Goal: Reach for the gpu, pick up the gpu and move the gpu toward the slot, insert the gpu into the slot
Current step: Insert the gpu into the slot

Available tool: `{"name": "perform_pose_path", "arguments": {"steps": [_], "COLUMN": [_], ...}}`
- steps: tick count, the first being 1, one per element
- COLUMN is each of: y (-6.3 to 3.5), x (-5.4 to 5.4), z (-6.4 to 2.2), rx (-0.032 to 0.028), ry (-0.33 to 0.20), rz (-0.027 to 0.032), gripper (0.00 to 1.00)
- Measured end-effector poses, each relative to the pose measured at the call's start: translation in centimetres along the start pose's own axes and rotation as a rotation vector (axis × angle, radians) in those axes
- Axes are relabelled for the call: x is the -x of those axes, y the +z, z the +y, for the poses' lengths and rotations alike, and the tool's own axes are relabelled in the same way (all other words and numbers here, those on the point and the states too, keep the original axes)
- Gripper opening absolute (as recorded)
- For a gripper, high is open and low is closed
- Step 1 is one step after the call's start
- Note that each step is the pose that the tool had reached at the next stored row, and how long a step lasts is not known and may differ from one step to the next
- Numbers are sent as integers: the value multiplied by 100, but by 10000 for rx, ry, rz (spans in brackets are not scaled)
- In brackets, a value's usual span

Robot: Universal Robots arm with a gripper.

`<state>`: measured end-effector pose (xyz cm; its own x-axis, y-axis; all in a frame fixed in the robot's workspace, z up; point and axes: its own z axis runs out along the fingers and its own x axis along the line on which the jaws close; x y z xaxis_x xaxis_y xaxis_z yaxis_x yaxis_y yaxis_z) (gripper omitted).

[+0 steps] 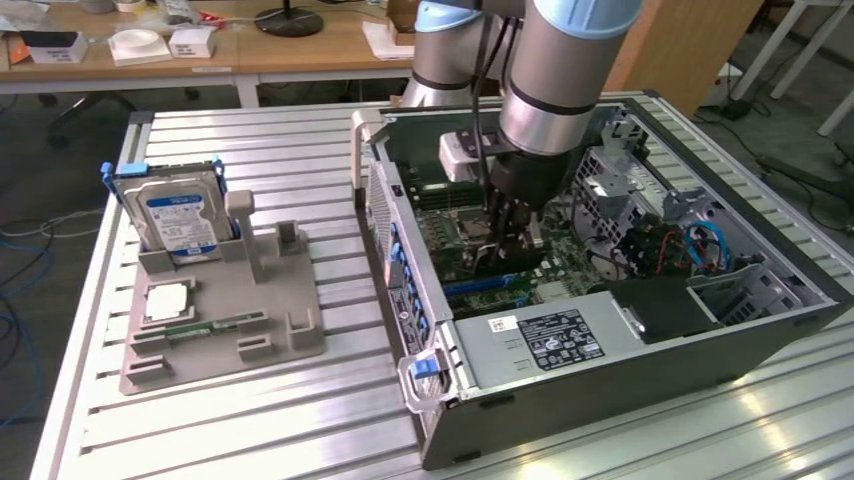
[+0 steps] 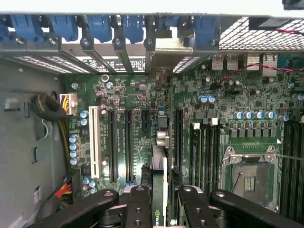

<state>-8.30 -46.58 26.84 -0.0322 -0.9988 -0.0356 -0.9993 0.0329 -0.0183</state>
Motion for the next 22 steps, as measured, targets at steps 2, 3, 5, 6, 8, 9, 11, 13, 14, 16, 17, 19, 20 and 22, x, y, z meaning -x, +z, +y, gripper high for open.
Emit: {"name": "perform_pose_path", "arguments": {"steps": [2, 3, 5, 6, 8, 9, 11, 13, 14, 16, 17, 19, 20, 22], "y": [16, 26, 42, 46, 49, 52, 56, 64, 69, 80, 85, 91, 91, 91], "x": [-1, -1, -1, -2, -2, -3, -3, -3, -3, -4, -5, -5, -5, -5], "z": [0, 2, 3, 7, 19, 26, 32, 37, 39, 48, 52, 55, 55, 55], "rx": [0, 0, 0, 0, 1, 1, 1, 0, -1, 0, 0, 1, 1, 1], "ry": [-1, 0, 1, 3, 2, 2, 1, 1, 1, 3, 2, 0, -1, 1], "rz": [0, 0, -1, 0, 1, 1, 1, -1, -2, 0, 0, 2, 2, 2], "gripper": [26, 26, 26, 26, 26, 26, 26, 26, 26, 26, 26, 26, 26, 26]}}
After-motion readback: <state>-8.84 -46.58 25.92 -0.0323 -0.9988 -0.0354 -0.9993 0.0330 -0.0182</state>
